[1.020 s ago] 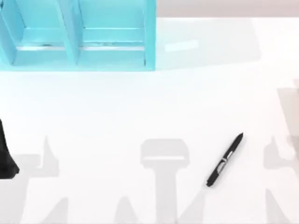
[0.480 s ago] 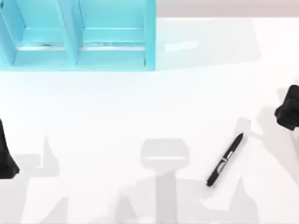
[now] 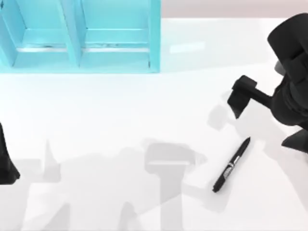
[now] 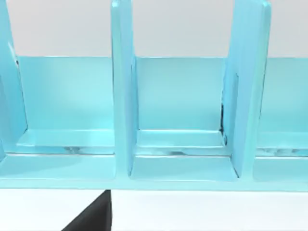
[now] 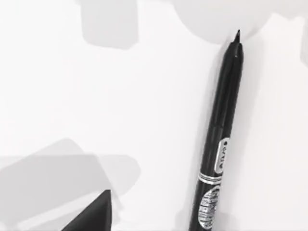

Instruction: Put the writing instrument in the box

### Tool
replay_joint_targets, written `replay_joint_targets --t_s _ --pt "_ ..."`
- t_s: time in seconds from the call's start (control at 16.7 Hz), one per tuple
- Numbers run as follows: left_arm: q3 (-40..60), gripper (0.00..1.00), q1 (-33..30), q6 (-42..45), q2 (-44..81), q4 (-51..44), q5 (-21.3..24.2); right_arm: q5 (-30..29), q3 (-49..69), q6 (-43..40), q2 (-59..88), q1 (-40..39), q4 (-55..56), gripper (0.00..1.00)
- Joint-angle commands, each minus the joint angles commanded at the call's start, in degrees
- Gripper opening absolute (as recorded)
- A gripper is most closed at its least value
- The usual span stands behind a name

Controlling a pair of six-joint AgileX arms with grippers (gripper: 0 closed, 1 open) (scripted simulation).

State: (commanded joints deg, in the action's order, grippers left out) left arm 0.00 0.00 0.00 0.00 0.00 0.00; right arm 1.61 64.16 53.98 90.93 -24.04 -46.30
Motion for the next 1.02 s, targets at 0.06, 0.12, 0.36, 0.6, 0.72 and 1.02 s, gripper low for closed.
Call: replay_joint_targets --t_s 0.06,0.12,0.36,0.6,0.72,1.02 --pt "0.0 1.0 0.0 0.0 0.0 0.0 0.0 -0.1 2.6 2.0 3.1 -1.1 -1.6 1.0" --pt "0.0 1.0 0.0 0.0 0.0 0.0 0.0 0.0 4.8 3.8 5.8 -2.0 -3.1 1.0" --pt "0.0 1.0 0.0 0.0 0.0 0.0 0.0 0.4 9.3 9.4 12.4 -3.3 -8.2 1.0" --pt "0.0 1.0 0.0 0.0 0.0 0.0 0.0 0.5 9.4 9.9 12.9 -3.2 -8.7 1.0" --pt "0.0 1.0 0.0 0.0 0.0 0.0 0.0 0.5 9.3 9.8 12.8 -3.0 -8.6 1.0" --pt "0.0 1.0 0.0 0.0 0.0 0.0 0.0 0.5 6.4 10.1 16.5 -3.3 -2.2 1.0"
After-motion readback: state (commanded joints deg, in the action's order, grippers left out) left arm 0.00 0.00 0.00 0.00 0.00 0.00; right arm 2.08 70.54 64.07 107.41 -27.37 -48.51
